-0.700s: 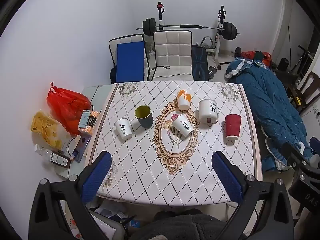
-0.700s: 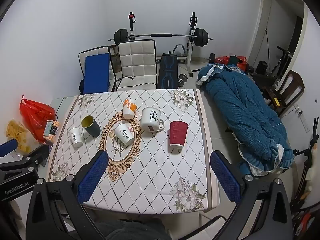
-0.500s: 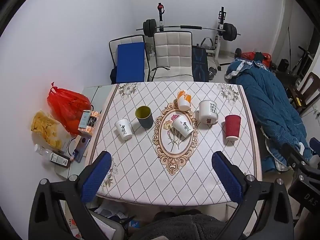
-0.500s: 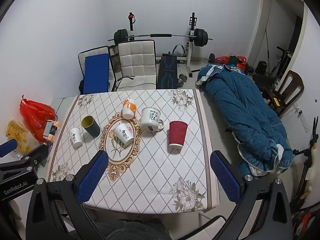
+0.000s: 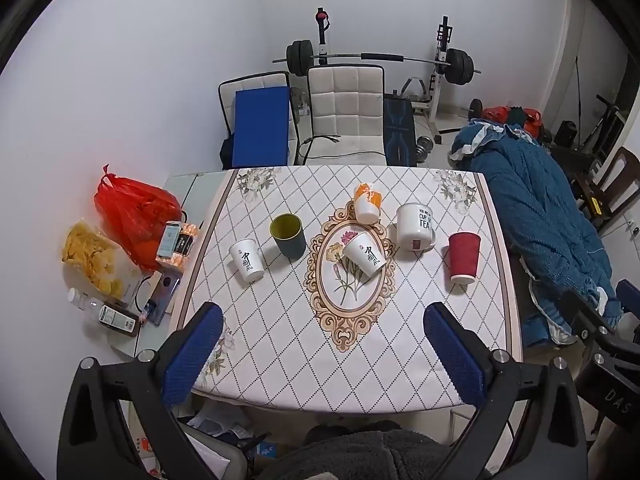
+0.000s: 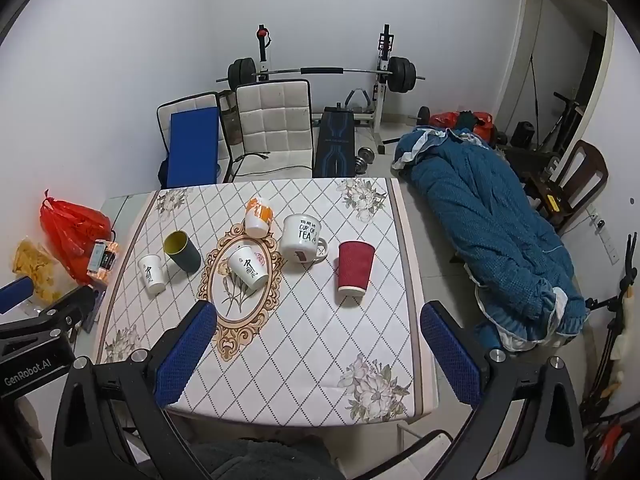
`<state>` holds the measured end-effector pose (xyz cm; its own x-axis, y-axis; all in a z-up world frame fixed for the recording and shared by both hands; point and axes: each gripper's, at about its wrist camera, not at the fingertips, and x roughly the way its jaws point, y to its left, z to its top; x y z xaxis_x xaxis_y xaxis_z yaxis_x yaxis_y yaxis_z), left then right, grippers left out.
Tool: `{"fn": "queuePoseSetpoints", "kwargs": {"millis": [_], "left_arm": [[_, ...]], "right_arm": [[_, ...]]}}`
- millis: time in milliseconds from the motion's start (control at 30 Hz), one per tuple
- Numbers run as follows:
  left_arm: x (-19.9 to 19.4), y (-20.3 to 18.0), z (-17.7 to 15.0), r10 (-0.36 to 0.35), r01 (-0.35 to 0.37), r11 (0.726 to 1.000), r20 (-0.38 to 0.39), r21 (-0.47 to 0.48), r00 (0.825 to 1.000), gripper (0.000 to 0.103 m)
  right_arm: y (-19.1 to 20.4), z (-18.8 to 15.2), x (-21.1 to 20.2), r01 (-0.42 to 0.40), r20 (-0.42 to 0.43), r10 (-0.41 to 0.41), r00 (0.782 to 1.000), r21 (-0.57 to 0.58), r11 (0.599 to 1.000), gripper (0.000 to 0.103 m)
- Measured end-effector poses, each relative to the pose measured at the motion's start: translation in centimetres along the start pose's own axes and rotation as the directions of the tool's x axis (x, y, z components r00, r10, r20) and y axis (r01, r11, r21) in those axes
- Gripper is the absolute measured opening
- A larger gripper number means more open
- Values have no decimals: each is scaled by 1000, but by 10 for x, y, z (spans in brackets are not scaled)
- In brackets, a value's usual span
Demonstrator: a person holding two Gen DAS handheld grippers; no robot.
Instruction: Flip cup upside down
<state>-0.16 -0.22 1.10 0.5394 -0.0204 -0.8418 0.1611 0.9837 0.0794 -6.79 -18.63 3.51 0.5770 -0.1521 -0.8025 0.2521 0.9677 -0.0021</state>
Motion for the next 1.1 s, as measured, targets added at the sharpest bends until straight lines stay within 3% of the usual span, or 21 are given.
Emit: {"fn": "queuePoseSetpoints", "kwargs": {"millis": [1100], "left_arm": [[6, 4, 3, -5, 5, 1000, -1, -8, 1000, 103]], "right_arm": [[0, 0, 10, 5, -11, -5, 1000, 15, 1000, 103]]}}
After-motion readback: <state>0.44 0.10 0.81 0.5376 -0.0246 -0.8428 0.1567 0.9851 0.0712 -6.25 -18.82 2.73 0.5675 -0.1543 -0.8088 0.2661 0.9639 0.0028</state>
